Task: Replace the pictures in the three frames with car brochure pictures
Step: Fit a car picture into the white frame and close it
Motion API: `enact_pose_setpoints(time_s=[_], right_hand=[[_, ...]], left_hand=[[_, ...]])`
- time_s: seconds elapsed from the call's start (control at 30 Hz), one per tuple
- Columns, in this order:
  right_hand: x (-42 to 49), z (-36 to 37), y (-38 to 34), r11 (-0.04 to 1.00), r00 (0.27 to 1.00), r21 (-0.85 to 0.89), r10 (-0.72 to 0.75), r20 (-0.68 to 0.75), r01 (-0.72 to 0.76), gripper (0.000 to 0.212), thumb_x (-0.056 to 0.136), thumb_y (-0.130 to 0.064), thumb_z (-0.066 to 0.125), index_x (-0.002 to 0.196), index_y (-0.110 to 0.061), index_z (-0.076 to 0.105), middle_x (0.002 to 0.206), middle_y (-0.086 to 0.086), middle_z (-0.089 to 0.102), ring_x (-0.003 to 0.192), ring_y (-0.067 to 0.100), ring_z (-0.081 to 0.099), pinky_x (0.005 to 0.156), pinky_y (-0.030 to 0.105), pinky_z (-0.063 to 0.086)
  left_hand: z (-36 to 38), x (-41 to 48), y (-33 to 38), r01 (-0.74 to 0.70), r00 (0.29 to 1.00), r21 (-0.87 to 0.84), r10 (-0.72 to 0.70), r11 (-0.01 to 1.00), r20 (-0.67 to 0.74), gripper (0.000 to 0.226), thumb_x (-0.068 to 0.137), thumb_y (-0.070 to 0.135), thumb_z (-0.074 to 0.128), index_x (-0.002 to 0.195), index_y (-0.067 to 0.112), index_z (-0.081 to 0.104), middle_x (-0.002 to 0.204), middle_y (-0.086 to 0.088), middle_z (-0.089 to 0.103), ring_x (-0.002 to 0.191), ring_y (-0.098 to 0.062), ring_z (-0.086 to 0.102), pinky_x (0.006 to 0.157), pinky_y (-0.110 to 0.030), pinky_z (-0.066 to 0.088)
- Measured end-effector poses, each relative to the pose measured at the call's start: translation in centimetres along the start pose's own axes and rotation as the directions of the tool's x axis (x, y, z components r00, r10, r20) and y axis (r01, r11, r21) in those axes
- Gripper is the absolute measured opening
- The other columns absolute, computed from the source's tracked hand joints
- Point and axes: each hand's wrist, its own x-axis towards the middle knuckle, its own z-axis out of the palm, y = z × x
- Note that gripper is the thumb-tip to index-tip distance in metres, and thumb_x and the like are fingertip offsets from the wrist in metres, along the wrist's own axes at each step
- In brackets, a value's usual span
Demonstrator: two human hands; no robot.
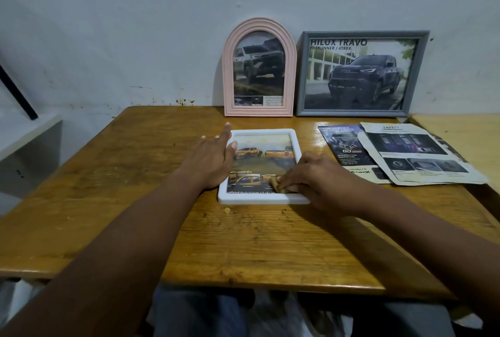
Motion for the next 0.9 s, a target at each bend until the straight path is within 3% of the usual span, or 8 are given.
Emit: enact_pose_setpoints(time_s=[0.17,0.27,0.33,0.4,0.5,0.6,0.7,0.9], right_hand=[[-0.1,-0.9,-0.7,0.957,0.997,-0.286,-0.038,0.061,0.054,0.022,0.098,-0.023,0.051,0.112,-0.03,0.067,0.112,-0.009,0.067,0.104,0.017,0.047,0.085,0.039,0.042],[0.5,-3.7,-1.1,0.988,0.985,0.036,0.144,0.091,-0.148,0.02,0.099,-0.017,0.05,0.097,-0.025,0.068,0.09,-0.006,0.063,0.087,0.014,0.057,0.071,0.028,0.045],[1.8,-5.6,0.2,0.925,0.953,0.265,0.297,-0.055,-0.273,0.019,0.101,-0.016,0.05,0.101,-0.02,0.069,0.09,-0.003,0.065,0.081,0.01,0.062,0.063,0.021,0.045],[4.2,-6.2,1.8,0.896,0.885,0.284,0.408,-0.225,-0.34,0.02,0.101,-0.015,0.05,0.107,-0.016,0.069,0.094,0.001,0.065,0.078,0.008,0.06,0.06,0.019,0.043],[8.2,-4.4,3.0,0.87,0.84,0.297,0.471,-0.268,-0.393,0.021,0.1,-0.015,0.051,0.111,-0.014,0.068,0.101,0.004,0.066,0.087,0.015,0.062,0.072,0.026,0.05],[10.3,-0.8,4.1,0.888,0.88,0.128,0.457,-0.131,-0.442,0.016,0.096,-0.023,0.056,0.106,-0.021,0.069,0.107,0.005,0.066,0.104,0.023,0.056,0.092,0.041,0.05],[9.6,1.8,4.1,0.903,0.905,-0.088,0.411,-0.113,-0.421,0.021,0.095,-0.034,0.053,0.1,-0.02,0.068,0.102,0.003,0.067,0.106,0.027,0.046,0.093,0.043,0.042],[6.9,3.1,3.1,0.921,0.907,-0.066,0.364,-0.212,-0.385,0.012,0.093,-0.025,0.05,0.084,-0.023,0.057,0.087,0.002,0.067,0.095,0.029,0.051,0.096,0.04,0.036]], left_hand=[[-0.1,0.0,0.1,-0.018,1.0,0.056,0.017,0.998,0.009,0.063,0.108,0.05,0.014,0.163,0.021,0.003,0.162,-0.01,0.036,0.151,-0.031,0.027,0.124,-0.043,0.012],[-0.1,0.5,-0.1,-0.023,0.999,0.103,0.019,0.994,0.038,0.068,0.106,0.056,0.013,0.163,0.023,-0.001,0.163,-0.01,0.034,0.151,-0.029,0.028,0.124,-0.044,0.012],[-0.2,1.1,-0.1,-0.025,0.997,0.128,0.015,0.991,0.077,0.071,0.104,0.06,0.014,0.163,0.024,-0.002,0.164,-0.01,0.031,0.152,-0.03,0.025,0.124,-0.045,0.011],[-0.4,1.7,-0.2,0.005,0.993,0.092,-0.016,0.996,0.113,0.074,0.102,0.065,0.016,0.163,0.026,0.002,0.165,-0.007,0.03,0.152,-0.033,0.023,0.124,-0.048,0.01],[-0.7,2.6,-0.4,0.055,0.992,-0.024,-0.052,0.998,0.117,0.084,0.092,0.074,0.011,0.162,0.028,0.009,0.164,-0.004,0.031,0.152,-0.032,0.024,0.125,-0.054,0.01],[-0.4,2.0,0.9,0.016,1.0,-0.029,-0.015,0.999,0.026,0.078,0.098,0.071,0.017,0.162,0.028,0.012,0.168,-0.004,0.02,0.156,-0.028,0.011,0.125,-0.051,0.006],[0.8,0.2,3.0,-0.12,0.991,-0.043,0.122,0.992,0.058,0.072,0.102,0.065,0.02,0.163,0.028,0.007,0.17,0.0,0.011,0.156,-0.02,0.001,0.124,-0.045,-0.001],[2.0,-0.7,3.9,-0.118,0.988,-0.046,0.122,0.992,0.095,0.075,0.102,0.065,0.017,0.163,0.026,0.003,0.169,-0.002,0.015,0.156,-0.017,0.007,0.125,-0.042,0.002]])
